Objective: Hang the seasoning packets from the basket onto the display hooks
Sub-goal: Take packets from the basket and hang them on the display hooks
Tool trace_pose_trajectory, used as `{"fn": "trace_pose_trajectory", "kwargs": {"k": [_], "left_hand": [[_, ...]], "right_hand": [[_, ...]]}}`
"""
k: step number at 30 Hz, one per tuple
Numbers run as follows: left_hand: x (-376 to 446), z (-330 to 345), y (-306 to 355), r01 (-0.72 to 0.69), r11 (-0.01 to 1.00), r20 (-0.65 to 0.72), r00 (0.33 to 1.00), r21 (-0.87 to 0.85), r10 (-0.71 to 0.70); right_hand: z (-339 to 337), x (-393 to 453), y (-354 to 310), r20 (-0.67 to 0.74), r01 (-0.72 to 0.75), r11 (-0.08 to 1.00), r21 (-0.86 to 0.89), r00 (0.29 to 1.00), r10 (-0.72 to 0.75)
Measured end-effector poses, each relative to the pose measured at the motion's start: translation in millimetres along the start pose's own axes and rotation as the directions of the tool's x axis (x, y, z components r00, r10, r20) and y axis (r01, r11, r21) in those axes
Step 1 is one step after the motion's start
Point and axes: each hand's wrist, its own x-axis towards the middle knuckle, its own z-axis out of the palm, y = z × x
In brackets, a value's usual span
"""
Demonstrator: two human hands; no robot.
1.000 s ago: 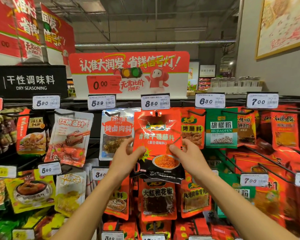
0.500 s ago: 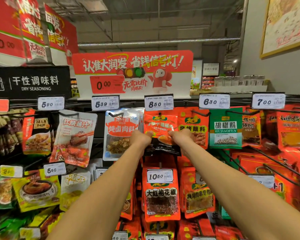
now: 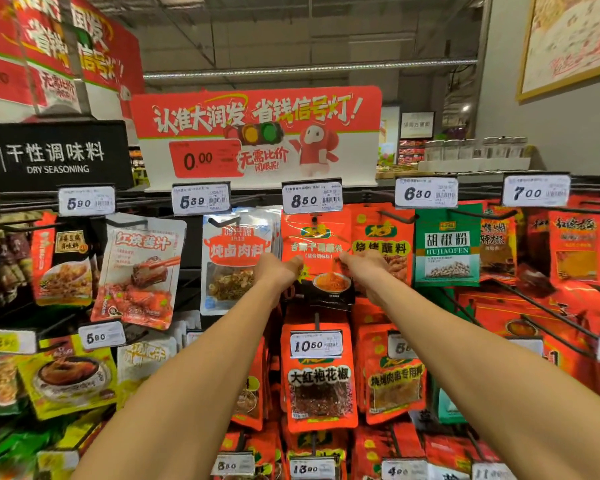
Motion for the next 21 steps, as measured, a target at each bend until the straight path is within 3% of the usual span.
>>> {"fn": "trace_pose_trajectory", "kwargs": {"k": [4, 8, 13, 21], "left_hand": [[-26, -11, -4, -0.078, 0.996, 0.013, 0.997, 0.031, 0.078], [-56, -22, -1, -0.205, 0.976, -0.051, 0.978, -0.078, 0.201], [-98, -35, -2, -0.088, 0.902, 0.098, 0.985, -0.424, 0.143], [-189, -11, -58, 0.092, 0.832, 0.177, 0.984, -0.547, 0.008]], "right_hand": [[-13, -14, 15, -0.011, 0.039, 0.998, 0.039, 0.999, -0.039], [-35, -40, 16, 0.073, 0.043, 0.951, 0.307, 0.995, -0.068], [-79, -89, 21, 0.215, 0.060, 0.902, 0.428, 0.962, -0.167], [-141, -135, 106, 0.309, 0.023, 0.885, 0.464, 0.933, -0.186]]}}
